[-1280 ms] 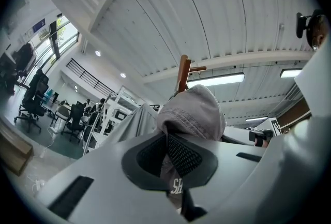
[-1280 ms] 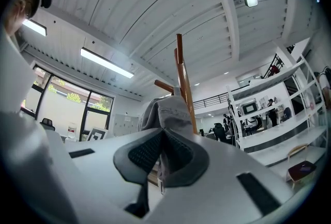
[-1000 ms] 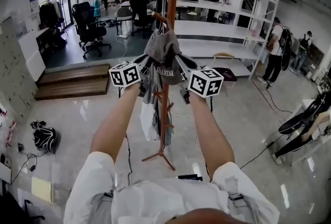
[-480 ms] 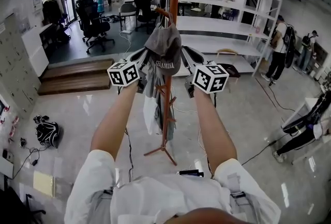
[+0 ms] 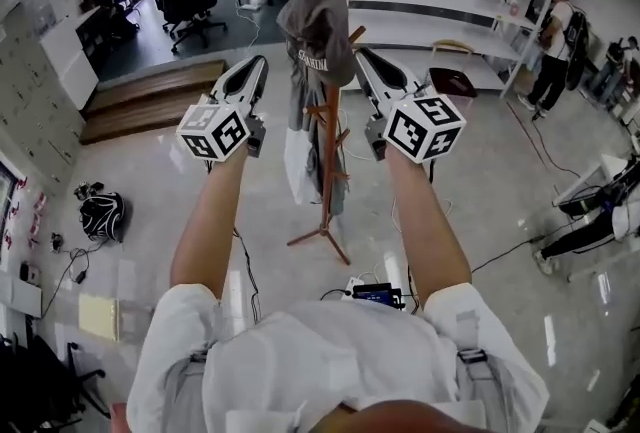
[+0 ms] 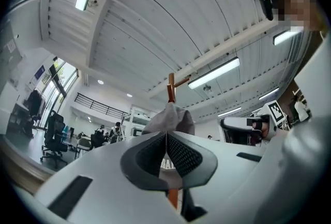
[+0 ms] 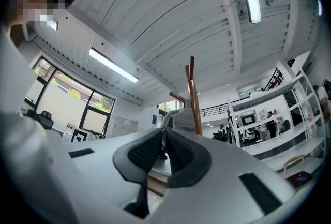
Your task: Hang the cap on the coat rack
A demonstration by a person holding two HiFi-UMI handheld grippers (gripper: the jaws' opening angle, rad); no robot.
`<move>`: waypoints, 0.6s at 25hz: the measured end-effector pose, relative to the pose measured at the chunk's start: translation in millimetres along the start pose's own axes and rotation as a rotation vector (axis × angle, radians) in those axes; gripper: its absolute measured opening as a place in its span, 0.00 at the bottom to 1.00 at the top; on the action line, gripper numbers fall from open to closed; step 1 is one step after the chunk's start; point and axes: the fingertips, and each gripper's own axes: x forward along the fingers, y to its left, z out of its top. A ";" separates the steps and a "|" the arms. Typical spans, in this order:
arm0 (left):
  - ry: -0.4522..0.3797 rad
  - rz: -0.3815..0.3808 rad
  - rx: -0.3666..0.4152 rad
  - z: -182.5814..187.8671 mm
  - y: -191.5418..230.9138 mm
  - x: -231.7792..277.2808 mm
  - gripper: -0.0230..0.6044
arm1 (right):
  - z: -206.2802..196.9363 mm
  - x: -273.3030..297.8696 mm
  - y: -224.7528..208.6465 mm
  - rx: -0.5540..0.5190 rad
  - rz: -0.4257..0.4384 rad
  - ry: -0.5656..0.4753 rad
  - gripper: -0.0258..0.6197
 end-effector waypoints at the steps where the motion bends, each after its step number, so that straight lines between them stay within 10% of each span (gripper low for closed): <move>1: -0.008 0.002 0.014 1.9 -5.5 -7.8 0.07 | -3.5 -3.6 5.5 0.000 0.011 0.001 0.09; 15: 0.086 0.068 0.085 -73.5 -76.5 -95.0 0.07 | -66.5 -79.5 44.3 -0.044 0.054 0.074 0.09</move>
